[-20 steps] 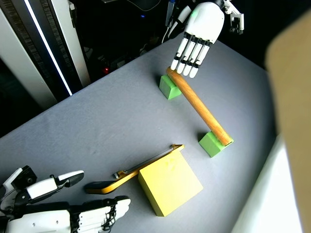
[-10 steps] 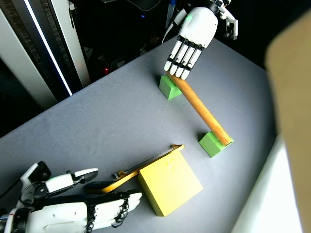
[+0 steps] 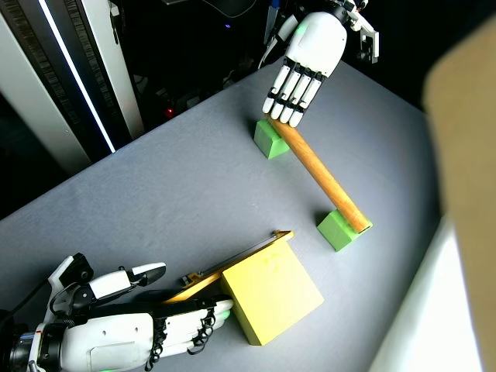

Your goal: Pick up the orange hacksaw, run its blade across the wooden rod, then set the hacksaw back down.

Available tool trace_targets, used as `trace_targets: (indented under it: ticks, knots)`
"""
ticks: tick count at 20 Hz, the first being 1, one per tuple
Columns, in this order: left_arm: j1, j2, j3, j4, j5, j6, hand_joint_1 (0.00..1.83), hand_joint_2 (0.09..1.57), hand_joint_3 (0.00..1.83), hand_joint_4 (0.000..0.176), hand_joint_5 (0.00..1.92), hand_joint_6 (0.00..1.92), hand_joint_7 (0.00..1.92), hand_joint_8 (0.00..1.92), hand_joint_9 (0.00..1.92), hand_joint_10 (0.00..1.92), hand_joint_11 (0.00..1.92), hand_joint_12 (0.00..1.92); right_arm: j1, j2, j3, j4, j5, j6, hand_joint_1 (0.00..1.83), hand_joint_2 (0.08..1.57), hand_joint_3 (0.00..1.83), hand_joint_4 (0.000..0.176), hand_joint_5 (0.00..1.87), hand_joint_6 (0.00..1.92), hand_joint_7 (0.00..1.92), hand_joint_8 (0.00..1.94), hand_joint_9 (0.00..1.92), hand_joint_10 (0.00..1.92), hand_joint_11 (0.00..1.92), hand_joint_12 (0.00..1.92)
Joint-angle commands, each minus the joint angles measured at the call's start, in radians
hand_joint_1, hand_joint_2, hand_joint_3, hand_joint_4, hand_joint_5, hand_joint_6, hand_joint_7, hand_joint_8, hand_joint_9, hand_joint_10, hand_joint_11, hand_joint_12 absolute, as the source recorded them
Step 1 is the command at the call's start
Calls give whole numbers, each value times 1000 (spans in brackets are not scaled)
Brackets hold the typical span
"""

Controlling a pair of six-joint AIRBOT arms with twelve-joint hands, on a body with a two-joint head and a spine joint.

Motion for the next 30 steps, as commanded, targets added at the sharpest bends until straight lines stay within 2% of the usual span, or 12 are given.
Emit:
trace_targets:
  ticks: [1,9,18,19,20,23,24,25,26,27,28,30]
  knots:
    - [-1,-1,-2,-26,-27,-3,0,1277,1,0,47,3,32,1,10,2,0,0,15,-3,-4,49,86,1,1172,1169,3,0,94,0,76,0,112,1,0,483]
    - [-8,-1,-4,-49,-13,-3,0,1274,0,0,58,7,47,5,20,2,0,0,31,-9,-16,43,58,-7,1139,1147,0,0,101,0,73,0,106,1,0,393]
    - [-14,1,-14,-68,2,-3,17,1280,1,0,76,4,50,1,23,0,1,0,31,-5,-21,44,56,-12,1152,1133,2,0,167,9,138,7,160,11,0,585]
    - [-15,1,-14,-68,5,-3,30,1275,0,0,80,4,42,0,11,0,0,0,31,-4,-21,44,56,-13,1132,1198,8,0,362,22,392,19,409,43,39,1013]
    - [-15,1,-14,-68,5,-3,42,1271,0,0,87,6,47,2,14,2,0,0,31,-4,-22,44,56,-13,1131,1219,5,0,419,14,470,12,511,42,88,1116]
    - [-14,2,-15,-68,5,-3,23,1274,0,0,66,0,47,1,18,2,0,0,31,-2,-23,45,56,-17,1247,1182,0,0,654,17,801,22,914,91,528,1126]
    - [-14,2,-16,-68,5,-3,30,1270,0,0,66,1,44,0,14,0,0,0,31,-2,-24,46,57,-19,1427,1142,0,0,752,71,810,862,934,1017,643,1207]
    - [-13,2,-15,-71,3,-3,6,1276,1,0,48,1,32,0,3,0,0,0,31,0,-29,47,55,-26,1368,1183,0,0,644,1047,833,1097,929,1277,677,1272]
    - [-13,2,-15,-74,3,-3,30,1274,0,0,45,1,30,0,4,1,0,0,30,2,-33,47,53,-30,1457,1163,4,0,708,1050,846,1083,872,1284,805,1606]
    - [-13,2,-15,-79,3,-3,45,1273,0,0,50,3,39,3,11,4,0,0,29,3,-37,48,53,-32,1478,1157,0,0,816,909,823,1148,838,1314,812,1644]
    - [-13,3,-15,-81,3,-3,47,1273,0,0,53,4,45,6,21,7,2,1,29,4,-41,48,50,-36,1400,1135,0,0,923,784,884,1162,932,1340,882,1400]
    - [-14,3,-15,-87,3,-3,32,1279,2,0,49,2,55,6,35,9,18,10,27,5,-47,48,49,-43,1386,1113,0,0,923,804,947,1095,1015,1257,993,1272]
